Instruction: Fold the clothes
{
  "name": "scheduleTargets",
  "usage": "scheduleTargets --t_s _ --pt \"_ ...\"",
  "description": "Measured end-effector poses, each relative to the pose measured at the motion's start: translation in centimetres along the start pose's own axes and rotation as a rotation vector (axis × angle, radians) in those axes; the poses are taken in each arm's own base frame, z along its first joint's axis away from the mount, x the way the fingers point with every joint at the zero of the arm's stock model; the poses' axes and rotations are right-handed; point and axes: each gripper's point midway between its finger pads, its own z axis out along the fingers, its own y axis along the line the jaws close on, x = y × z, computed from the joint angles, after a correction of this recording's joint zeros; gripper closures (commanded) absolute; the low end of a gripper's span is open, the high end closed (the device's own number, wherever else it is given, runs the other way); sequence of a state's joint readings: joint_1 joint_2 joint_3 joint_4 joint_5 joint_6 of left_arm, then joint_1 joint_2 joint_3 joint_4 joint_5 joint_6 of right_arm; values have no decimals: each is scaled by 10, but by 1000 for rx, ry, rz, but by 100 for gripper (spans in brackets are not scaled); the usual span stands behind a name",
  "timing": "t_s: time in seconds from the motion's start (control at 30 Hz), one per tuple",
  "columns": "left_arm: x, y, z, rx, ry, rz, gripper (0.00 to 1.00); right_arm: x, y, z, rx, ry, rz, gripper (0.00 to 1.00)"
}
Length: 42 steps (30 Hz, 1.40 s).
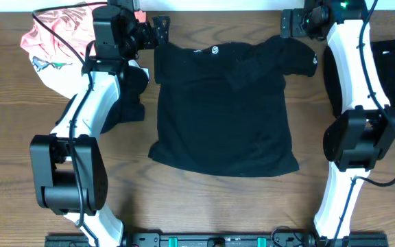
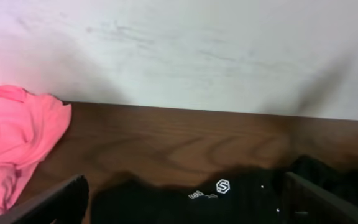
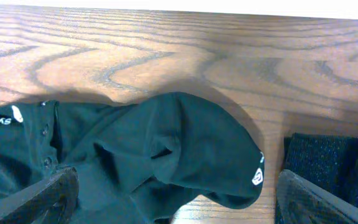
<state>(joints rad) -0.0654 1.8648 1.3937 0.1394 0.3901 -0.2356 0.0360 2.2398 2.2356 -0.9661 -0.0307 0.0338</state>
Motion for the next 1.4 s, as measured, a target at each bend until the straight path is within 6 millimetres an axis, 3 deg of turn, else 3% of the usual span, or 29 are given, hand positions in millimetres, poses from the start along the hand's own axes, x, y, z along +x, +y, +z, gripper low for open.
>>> scheduleTargets --t_s 0.13,0.33,0.57,0.7,0.8,0.97,1.17,1.3,1.4 --pt "10 4 0 -20 38 -15 2 9 1 -1 -9 37 1 1" --pt "62 14 -10 -90 251 -76 2 68 10 -13 -62 281 18 1" --pt "128 -7 -56 -119 572 -48 2 130 17 -45 -80 556 16 4" --pt "160 -19 -82 -121 734 -28 0 144 28 -53 -94 623 -14 9" --pt "180 -24 -98 -127 835 -10 5 148 39 -55 -105 635 -39 10" --pt "182 -17 -99 -195 839 44 4 149 58 -54 -121 629 -89 10" --pt "158 16 -89 -321 729 64 4 146 84 -50 -143 594 -147 13" --pt "140 39 -82 -379 649 51 4 143 88 -48 -146 576 -154 14" --pt "138 52 -70 -400 617 50 4 139 88 -46 -149 560 -155 14"
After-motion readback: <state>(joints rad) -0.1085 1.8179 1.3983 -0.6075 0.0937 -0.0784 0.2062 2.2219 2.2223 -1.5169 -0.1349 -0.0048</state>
